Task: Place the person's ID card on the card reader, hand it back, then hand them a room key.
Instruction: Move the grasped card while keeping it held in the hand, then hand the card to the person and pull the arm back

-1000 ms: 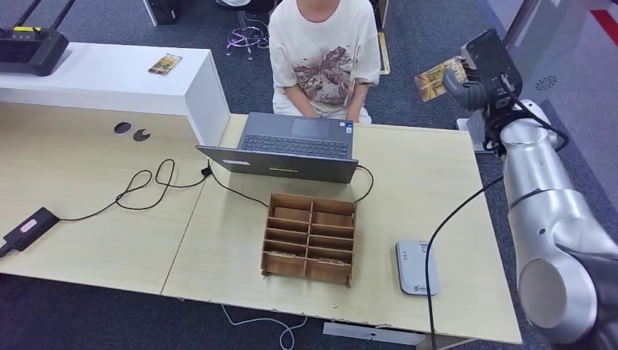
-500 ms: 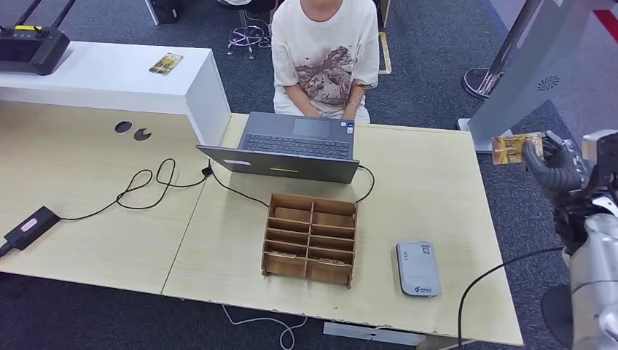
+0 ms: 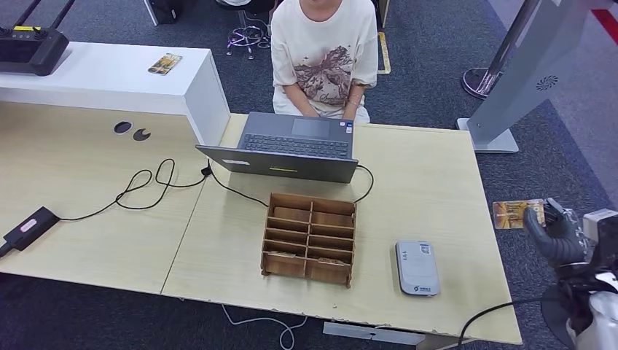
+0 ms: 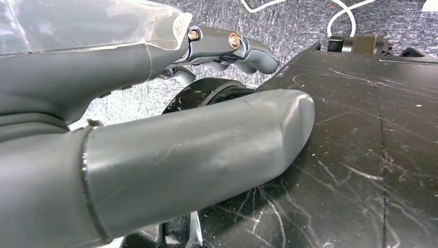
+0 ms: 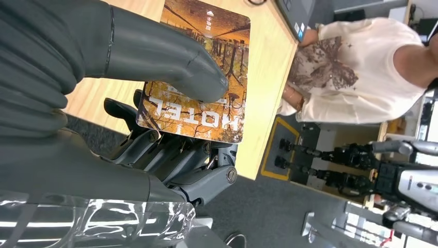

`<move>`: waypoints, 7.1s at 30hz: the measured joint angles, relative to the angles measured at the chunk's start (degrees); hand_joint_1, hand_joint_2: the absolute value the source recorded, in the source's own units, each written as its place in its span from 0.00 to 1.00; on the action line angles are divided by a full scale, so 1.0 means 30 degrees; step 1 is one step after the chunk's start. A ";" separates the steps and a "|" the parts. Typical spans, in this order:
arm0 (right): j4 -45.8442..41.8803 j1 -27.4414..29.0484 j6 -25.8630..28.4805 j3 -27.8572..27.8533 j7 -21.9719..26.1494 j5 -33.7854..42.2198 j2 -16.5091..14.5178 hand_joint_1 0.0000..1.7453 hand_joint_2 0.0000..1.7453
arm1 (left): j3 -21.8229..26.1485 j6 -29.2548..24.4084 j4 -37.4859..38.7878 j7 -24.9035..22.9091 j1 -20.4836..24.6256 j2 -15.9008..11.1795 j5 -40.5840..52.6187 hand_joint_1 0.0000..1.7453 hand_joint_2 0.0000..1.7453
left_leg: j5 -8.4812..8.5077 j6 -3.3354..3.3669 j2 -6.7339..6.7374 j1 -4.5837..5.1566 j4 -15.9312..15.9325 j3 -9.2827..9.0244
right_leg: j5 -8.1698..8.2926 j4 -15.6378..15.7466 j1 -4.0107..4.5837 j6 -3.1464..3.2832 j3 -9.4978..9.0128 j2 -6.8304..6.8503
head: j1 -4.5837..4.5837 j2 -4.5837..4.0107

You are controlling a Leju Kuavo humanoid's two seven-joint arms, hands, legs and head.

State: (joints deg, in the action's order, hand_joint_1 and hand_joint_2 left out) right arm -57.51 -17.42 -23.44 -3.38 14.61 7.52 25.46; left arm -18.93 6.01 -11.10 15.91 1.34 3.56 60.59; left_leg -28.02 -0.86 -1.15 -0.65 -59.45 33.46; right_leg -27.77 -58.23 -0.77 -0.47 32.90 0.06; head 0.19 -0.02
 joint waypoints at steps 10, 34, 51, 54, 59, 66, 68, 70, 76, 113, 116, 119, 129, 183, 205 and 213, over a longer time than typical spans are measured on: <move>-0.2122 0.1271 -0.0042 0.1893 -0.0387 -0.1496 -0.0015 1.00 1.00 | 0.0000 0.0253 0.0000 0.0000 0.0016 0.0007 0.0000 0.00 0.00 | 0.0001 0.0000 0.0000 0.0000 -0.0002 0.0000 | -0.0001 0.0002 -0.0001 0.0000 0.0000 0.0001 | 0.0000 0.0000; -0.4237 0.3340 0.1054 0.3252 -0.1641 -0.4061 -0.0391 1.00 1.00 | -0.0175 0.0368 0.0000 -0.0033 0.0028 0.0011 0.0000 0.00 0.00 | 0.0001 0.0000 0.0009 0.0001 0.0000 -0.0002 | 0.0000 0.0001 -0.0001 0.0000 0.0000 -0.0005 | 0.0002 0.0000; -0.4434 0.2563 0.2311 0.4888 -0.2176 -0.5475 -0.1493 1.00 1.00 | -0.0474 0.0936 0.0000 0.0000 0.0083 -0.0038 0.0000 0.00 0.00 | 0.0004 -0.0002 0.0010 0.0001 0.0003 0.0002 | 0.0000 -0.0001 -0.0002 0.0000 -0.0002 -0.0006 | 0.0002 0.0000; -0.4152 0.2543 0.2734 0.5194 -0.2313 -0.5825 -0.1650 1.00 1.00 | -0.0474 0.0836 0.0000 0.0000 0.0077 -0.0049 0.0000 0.00 0.00 | 0.0003 -0.0002 0.0012 0.0001 0.0004 0.0003 | -0.0001 -0.0001 -0.0001 0.0001 -0.0001 -0.0007 | 0.0000 0.0000; -0.3673 0.2470 0.3142 0.5573 -0.2353 -0.6134 -0.1987 1.00 1.00 | -0.0479 0.0723 0.0000 -0.0004 0.0064 -0.0051 0.0000 0.00 0.00 | 0.0003 -0.0002 0.0011 0.0000 0.0004 0.0003 | -0.0001 -0.0001 -0.0001 0.0001 0.0000 -0.0006 | 0.0002 0.0000; -0.2928 0.2159 0.3295 0.5737 -0.2304 -0.6234 -0.2136 1.00 1.00 | -0.0481 0.0657 0.0000 -0.0044 0.0060 -0.0053 0.0000 0.00 0.00 | 0.0005 -0.0003 0.0013 0.0001 0.0003 0.0002 | 0.0000 -0.0001 -0.0002 0.0000 -0.0002 -0.0006 | 0.0000 0.0000; -0.2736 0.2116 0.3322 0.5775 -0.2288 -0.6231 -0.2175 1.00 1.00 | -0.0481 0.0634 0.0000 -0.0051 0.0059 -0.0053 0.0000 0.00 0.00 | 0.0005 -0.0003 0.0012 0.0002 0.0003 0.0003 | 0.0000 -0.0001 -0.0003 0.0000 -0.0002 -0.0005 | 0.0002 0.0000; -0.2553 0.2081 0.3413 0.5810 -0.2279 -0.6264 -0.2217 1.00 1.00 | -0.0481 0.0625 0.0000 -0.0051 0.0058 -0.0053 0.0000 0.00 0.00 | 0.0004 -0.0003 0.0013 0.0002 0.0003 0.0004 | 0.0000 -0.0001 -0.0002 0.0000 -0.0001 -0.0006 | 0.0002 0.0000; -0.1917 0.1922 0.3863 0.5939 -0.2237 -0.6535 -0.2375 1.00 1.00 | -0.0481 0.0570 0.0000 -0.0069 0.0054 -0.0055 0.0000 0.00 0.00 | 0.0004 -0.0003 0.0011 0.0000 0.0004 0.0003 | -0.0001 -0.0001 -0.0001 0.0001 0.0000 -0.0005 | 0.0002 0.0000; -0.0103 0.1364 0.5921 0.6240 -0.3162 -0.9696 -0.2796 1.00 1.00 | -0.0501 0.0381 0.0000 -0.0186 0.0017 -0.0044 0.0000 0.00 0.00 | 0.0004 -0.0003 0.0013 0.0001 0.0003 -0.0002 | 0.0000 0.0000 -0.0002 0.0000 -0.0003 -0.0006 | 0.0002 0.0000; -0.0099 0.1350 0.6084 0.6240 -0.3275 -1.0007 -0.2801 1.00 1.00 | -0.0503 0.0381 0.0000 -0.0189 0.0016 -0.0044 0.0000 0.00 0.00 | 0.0005 -0.0003 0.0014 0.0001 0.0003 -0.0003 | 0.0001 0.0000 -0.0002 0.0000 -0.0005 -0.0006 | 0.0002 0.0000; -0.0088 0.1337 0.6107 0.6240 -0.3297 -1.0081 -0.2807 1.00 1.00 | -0.0504 0.0381 0.0000 -0.0189 0.0016 -0.0044 0.0000 0.00 0.00 | 0.0005 -0.0003 0.0014 0.0001 0.0003 -0.0003 | 0.0001 0.0000 -0.0002 0.0000 -0.0005 -0.0007 | 0.0002 0.0000; -0.0121 0.1343 0.6481 0.6240 -0.3626 -1.1072 -0.2865 1.00 1.00 | -0.0579 0.0381 0.0000 -0.0189 0.0016 -0.0042 0.0000 0.00 0.00 | 0.0005 -0.0003 0.0014 0.0001 0.0002 -0.0011 | 0.0001 0.0001 -0.0002 0.0000 -0.0006 -0.0007 | 0.0002 0.0000; -0.5259 -0.2772 1.0781 0.4610 -0.0858 -1.7056 -0.2506 1.00 1.00 | -0.1829 0.0339 0.0000 0.0388 0.0080 -0.0189 -0.1443 0.00 0.00 | 0.0022 -0.0005 0.0024 0.0006 0.0000 -0.0007 | 0.0011 -0.0012 -0.0008 -0.0001 -0.0004 -0.0030 | 0.0002 0.0000; 0.1259 -1.2846 1.1027 0.8575 -0.1998 -2.2522 -0.4366 1.00 1.00 | -0.2579 0.0716 0.0000 0.0922 0.0339 -0.0373 -0.1443 0.00 0.00 | 0.0058 -0.0002 -0.0004 0.0006 -0.0001 0.0001 | 0.0023 -0.0028 -0.0010 0.0007 -0.0003 -0.0015 | 0.0000 0.0000; 0.6206 -1.6015 0.9988 0.9526 -0.2284 -2.2844 -0.5921 1.00 1.00 | -0.2854 0.0960 0.0000 0.0984 0.0459 -0.0426 -0.1443 0.00 0.00 | 0.0062 0.0001 -0.0023 0.0006 -0.0004 0.0002 | 0.0024 -0.0026 -0.0010 0.0007 -0.0002 -0.0005 | 0.0002 0.0000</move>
State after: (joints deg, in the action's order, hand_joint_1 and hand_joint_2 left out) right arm -38.90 -65.46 6.53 25.20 7.75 -61.01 7.69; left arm -27.49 8.88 -11.10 18.86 2.72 2.28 56.26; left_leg -27.83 -0.86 -1.22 -0.63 -59.46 33.47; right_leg -27.70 -58.31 -0.80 -0.45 32.89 0.05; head 0.20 -0.02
